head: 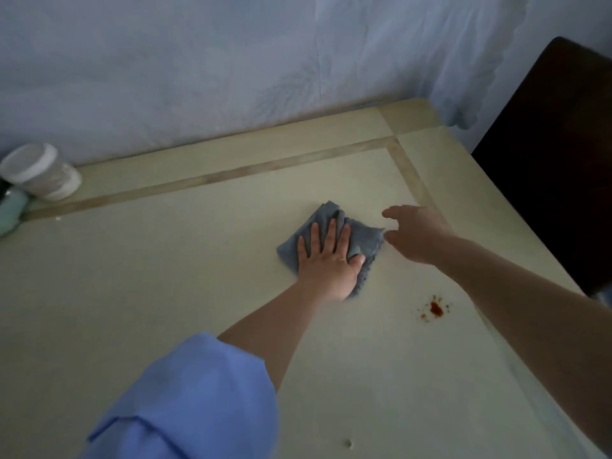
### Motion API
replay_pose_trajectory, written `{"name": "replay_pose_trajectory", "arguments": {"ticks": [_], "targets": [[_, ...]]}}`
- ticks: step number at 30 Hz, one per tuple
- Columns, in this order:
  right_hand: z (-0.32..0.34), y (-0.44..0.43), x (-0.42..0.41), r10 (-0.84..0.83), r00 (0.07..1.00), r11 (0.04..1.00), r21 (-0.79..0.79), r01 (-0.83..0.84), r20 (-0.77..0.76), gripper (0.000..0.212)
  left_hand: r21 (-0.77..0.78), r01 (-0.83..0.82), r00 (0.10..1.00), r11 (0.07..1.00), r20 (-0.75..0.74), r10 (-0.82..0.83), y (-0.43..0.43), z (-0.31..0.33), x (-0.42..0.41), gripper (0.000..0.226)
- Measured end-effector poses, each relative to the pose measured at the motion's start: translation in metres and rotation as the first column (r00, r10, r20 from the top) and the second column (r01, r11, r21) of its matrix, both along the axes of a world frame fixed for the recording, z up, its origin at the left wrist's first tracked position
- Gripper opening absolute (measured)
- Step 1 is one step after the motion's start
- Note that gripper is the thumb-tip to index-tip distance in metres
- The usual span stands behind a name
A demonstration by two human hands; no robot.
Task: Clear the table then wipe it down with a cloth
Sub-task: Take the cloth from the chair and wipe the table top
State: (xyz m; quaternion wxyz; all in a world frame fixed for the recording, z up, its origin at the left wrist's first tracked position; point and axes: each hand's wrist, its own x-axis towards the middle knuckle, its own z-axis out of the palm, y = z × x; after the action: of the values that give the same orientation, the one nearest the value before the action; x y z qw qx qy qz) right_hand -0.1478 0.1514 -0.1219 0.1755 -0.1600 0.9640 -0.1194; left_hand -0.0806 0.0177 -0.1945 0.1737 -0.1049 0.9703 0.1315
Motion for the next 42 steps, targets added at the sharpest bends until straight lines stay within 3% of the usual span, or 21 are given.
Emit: {"name": "replay_pose_trajectory", "arguments": {"ticks": [4, 11, 15, 18, 20, 23, 27, 30, 33, 36, 38, 40, 42], "targets": [[0.004, -0.039, 0.063, 0.024, 0.997, 0.996, -0.088, -0.017, 0.071, 0.046, -0.009, 0.001, 1.000, 1.000, -0.026, -0.002, -0.028, -0.001, 0.084, 0.065], [0.000, -0.117, 0.189, 0.195, 0.975, 0.974, -0.137, -0.180, 0.105, 0.047, -0.066, -0.215, 0.976, 0.974, 0.027, 0.218, -0.130, 0.005, 0.233, 0.065], [0.005, -0.129, 0.232, 0.228, 0.971, 0.968, -0.123, -0.218, 0.076, 0.047, -0.111, -0.503, 0.854, 0.857, 0.087, 0.513, -0.220, 0.009, 0.296, 0.066], [0.005, -0.119, 0.247, 0.206, 0.977, 0.974, -0.108, -0.199, 0.058, 0.047, -0.098, -0.677, 0.721, 0.730, 0.116, 0.684, -0.230, 0.011, 0.304, 0.071], [0.000, -0.110, 0.251, 0.182, 0.982, 0.980, -0.085, -0.177, 0.050, 0.046, -0.057, -0.645, 0.757, 0.762, 0.086, 0.648, -0.190, 0.007, 0.290, 0.074], [-0.004, -0.097, 0.256, 0.151, 0.986, 0.988, -0.043, -0.148, 0.064, 0.047, 0.026, -0.366, 0.930, 0.930, 0.027, 0.365, -0.102, 0.002, 0.270, 0.073], [-0.005, -0.095, 0.257, 0.154, 0.985, 0.988, -0.032, -0.152, 0.081, 0.049, 0.047, -0.178, 0.983, 0.983, 0.057, 0.175, -0.078, 0.003, 0.265, 0.068], [-0.006, -0.092, 0.258, 0.169, 0.982, 0.985, -0.044, -0.166, 0.088, 0.049, 0.026, -0.279, 0.959, 0.960, 0.053, 0.277, -0.111, 0.003, 0.275, 0.066], [-0.007, -0.084, 0.260, 0.193, 0.975, 0.981, -0.045, -0.189, 0.112, 0.045, 0.035, -0.521, 0.853, 0.853, 0.049, 0.520, -0.132, 0.005, 0.286, 0.062], [-0.010, -0.064, 0.256, 0.187, 0.975, 0.982, -0.058, -0.181, 0.120, 0.041, 0.076, -0.659, 0.751, 0.748, 0.025, 0.660, -0.109, 0.004, 0.293, 0.060], [-0.013, -0.048, 0.252, 0.189, 0.972, 0.982, -0.030, -0.186, 0.140, 0.043, 0.060, -0.640, 0.766, 0.766, -0.029, 0.643, -0.069, 0.000, 0.296, 0.061], [-0.014, -0.040, 0.250, 0.181, 0.971, 0.983, -0.023, -0.180, 0.159, 0.046, 0.037, -0.537, 0.839, 0.843, -0.082, 0.538, -0.025, -0.002, 0.301, 0.066], [-0.013, -0.041, 0.246, 0.189, 0.969, 0.981, 0.020, -0.194, 0.161, 0.046, 0.053, -0.442, 0.894, 0.895, -0.050, 0.445, -0.002, 0.000, 0.304, 0.060]]}}
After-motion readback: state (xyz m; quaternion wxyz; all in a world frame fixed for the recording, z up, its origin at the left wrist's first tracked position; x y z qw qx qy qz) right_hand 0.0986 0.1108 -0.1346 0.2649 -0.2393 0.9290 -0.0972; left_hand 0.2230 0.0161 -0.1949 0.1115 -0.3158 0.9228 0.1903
